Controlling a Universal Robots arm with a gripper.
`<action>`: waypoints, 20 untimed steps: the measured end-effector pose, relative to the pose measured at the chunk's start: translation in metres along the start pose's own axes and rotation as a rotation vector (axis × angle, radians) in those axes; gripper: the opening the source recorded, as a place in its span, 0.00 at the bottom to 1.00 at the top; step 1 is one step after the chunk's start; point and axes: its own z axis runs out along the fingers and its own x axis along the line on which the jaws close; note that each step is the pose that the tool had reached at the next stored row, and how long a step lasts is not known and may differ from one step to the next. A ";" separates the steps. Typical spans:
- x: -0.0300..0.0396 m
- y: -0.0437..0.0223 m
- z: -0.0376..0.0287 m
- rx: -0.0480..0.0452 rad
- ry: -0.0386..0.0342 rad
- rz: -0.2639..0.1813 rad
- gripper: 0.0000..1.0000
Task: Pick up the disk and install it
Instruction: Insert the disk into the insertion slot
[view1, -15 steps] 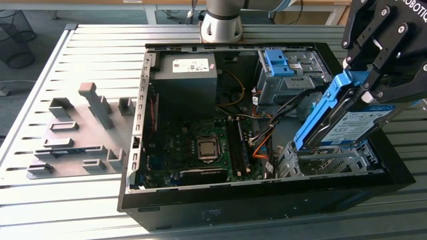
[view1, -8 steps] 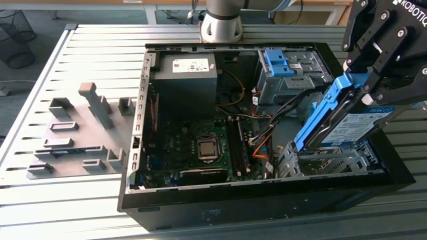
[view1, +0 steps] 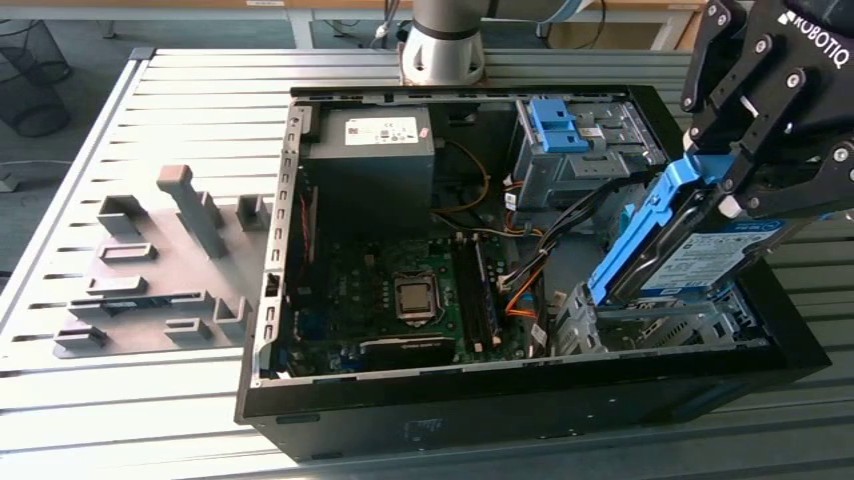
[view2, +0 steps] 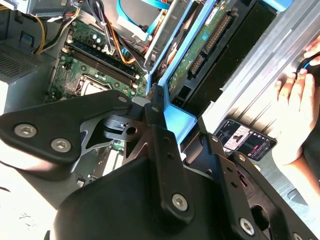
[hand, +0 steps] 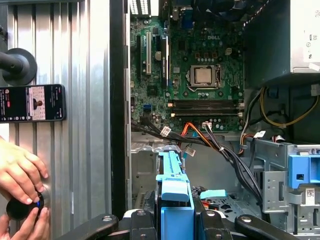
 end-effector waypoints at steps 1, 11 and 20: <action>-0.0001 -0.0003 0.0008 0.0001 0.0000 0.000 0.36; -0.0035 -0.0014 0.0057 0.0000 -0.0003 0.000 0.36; -0.0049 -0.0026 0.0105 0.0001 -0.0004 0.000 0.36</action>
